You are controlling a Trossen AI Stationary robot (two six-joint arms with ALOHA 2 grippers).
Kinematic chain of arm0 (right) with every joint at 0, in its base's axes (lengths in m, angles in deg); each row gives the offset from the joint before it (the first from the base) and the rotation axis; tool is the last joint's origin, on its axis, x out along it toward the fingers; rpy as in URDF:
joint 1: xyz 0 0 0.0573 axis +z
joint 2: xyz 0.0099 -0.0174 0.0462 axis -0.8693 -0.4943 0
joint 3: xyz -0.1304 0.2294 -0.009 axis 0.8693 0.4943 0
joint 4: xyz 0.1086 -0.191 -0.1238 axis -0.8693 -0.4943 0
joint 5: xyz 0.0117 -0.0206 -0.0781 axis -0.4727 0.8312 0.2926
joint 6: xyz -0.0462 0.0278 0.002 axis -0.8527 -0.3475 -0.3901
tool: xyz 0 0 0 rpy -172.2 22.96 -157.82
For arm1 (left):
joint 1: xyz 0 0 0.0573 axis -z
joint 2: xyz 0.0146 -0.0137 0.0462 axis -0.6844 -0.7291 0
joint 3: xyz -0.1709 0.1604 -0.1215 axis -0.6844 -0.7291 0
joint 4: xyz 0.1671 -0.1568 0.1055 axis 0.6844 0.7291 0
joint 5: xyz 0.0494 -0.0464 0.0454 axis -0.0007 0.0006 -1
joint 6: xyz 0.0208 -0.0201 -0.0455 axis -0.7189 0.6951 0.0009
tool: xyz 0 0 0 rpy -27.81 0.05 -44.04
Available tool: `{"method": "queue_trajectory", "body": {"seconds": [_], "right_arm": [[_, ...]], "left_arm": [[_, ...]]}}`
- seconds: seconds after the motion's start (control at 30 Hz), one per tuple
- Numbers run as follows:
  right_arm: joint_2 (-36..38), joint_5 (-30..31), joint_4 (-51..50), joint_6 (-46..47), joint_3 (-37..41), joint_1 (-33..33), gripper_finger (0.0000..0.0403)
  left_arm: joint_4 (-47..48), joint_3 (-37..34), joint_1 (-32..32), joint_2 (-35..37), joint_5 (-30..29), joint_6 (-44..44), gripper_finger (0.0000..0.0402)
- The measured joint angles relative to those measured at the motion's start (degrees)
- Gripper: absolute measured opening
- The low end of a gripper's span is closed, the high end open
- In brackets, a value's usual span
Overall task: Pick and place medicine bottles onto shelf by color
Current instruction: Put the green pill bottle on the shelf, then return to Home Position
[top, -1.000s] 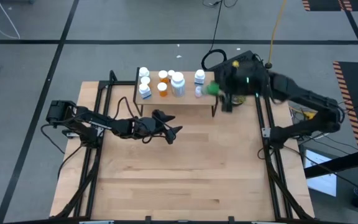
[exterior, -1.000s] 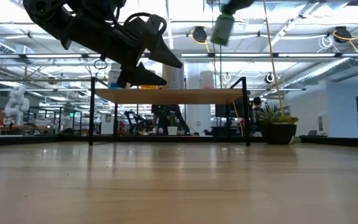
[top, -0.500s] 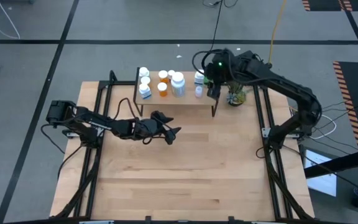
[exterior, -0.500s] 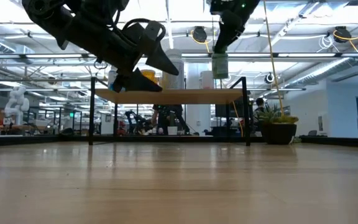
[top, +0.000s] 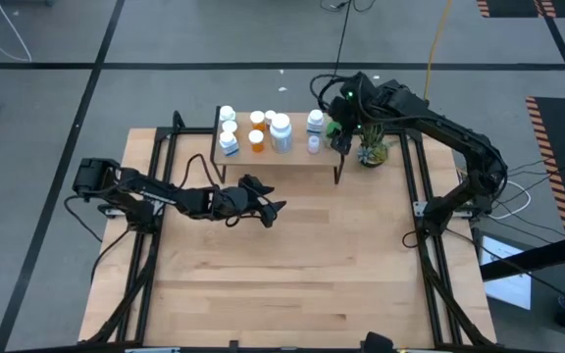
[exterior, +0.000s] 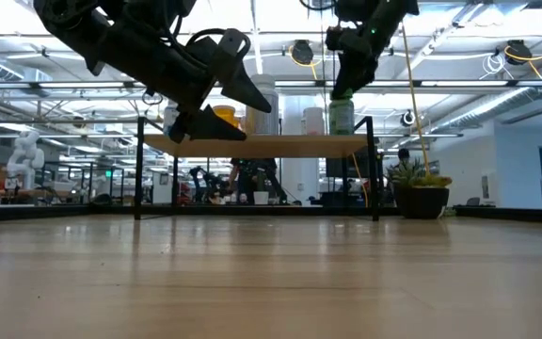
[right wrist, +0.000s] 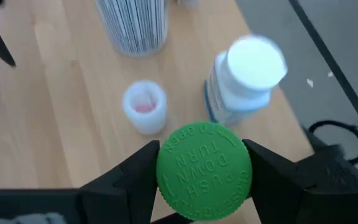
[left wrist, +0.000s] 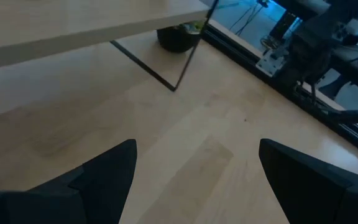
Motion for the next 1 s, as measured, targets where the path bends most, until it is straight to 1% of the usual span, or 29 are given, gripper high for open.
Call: {"method": "queue_trajectory", "body": {"seconds": [0.13, 0.23, 0.3, 0.4, 0.47, 0.57, 0.67, 0.73, 0.83, 0.9, 0.97, 1.0], "right_arm": [[0.1, 0.0, 1.1, 0.0, 1.6, -0.4, 0.0204], [0.1, 0.0, 1.5, 0.0, 1.7, -0.8, 0.0216], [0.1, 0.2, 2.0, 0.2, 1.7, -1.1, 0.0234], [0.8, 0.2, 2.0, 1.3, 1.8, -1.8, 0.0271], [1.7, 0.2, 2.0, 1.8, 1.8, -2.1, 0.0299], [3.9, 0.1, 2.7, 1.7, 1.8, -2.2, 0.0331], [7.3, 0.3, 2.9, 0.7, 1.8, -2.2, 0.0342], [10.1, 0.4, 1.5, 0.2, 1.8, -1.7, 0.0342], [14.5, 0.0, -2.1, 3.0, 1.8, 0.5, 0.0327], [17.2, -2.8, -4.4, 5.4, 2.0, 2.9, 0.0307], [20.2, -5.8, -3.8, 8.5, 3.5, 6.0, 0.0274], [21.6, -6.2, -2.8, 10.5, 4.8, 7.7, 0.0253]], "left_arm": [[0.1, 0.0, -1.0, 0.0, 0.6, 2.2, 0.0340], [0.1, 0.0, -1.8, 0.0, 3.4, 3.9, 0.0340], [0.1, 0.0, -2.3, 0.0, 5.8, 6.8, 0.0340], [0.4, 0.0, -4.1, 0.0, 9.3, 16.8, 0.0340], [0.3, 0.0, -5.5, 0.0, 11.7, 21.1, 0.0340], [-0.4, 0.0, -6.5, 0.0, 12.3, 21.1, 0.0340], [-2.9, 0.0, -6.7, 1.7, 12.7, 17.6, 0.0335], [-4.8, 1.1, -6.5, 2.9, 12.8, 14.6, 0.0317], [-4.1, 3.0, -5.4, 4.9, 12.8, 8.1, 0.0266], [-3.5, 4.0, -4.7, 6.5, 12.5, 4.9, 0.0217], [-3.9, 5.3, -4.6, 7.9, 12.4, 3.5, 0.0162], [-3.8, 5.3, -4.8, 9.3, 12.8, 2.1, 0.0134]]}}
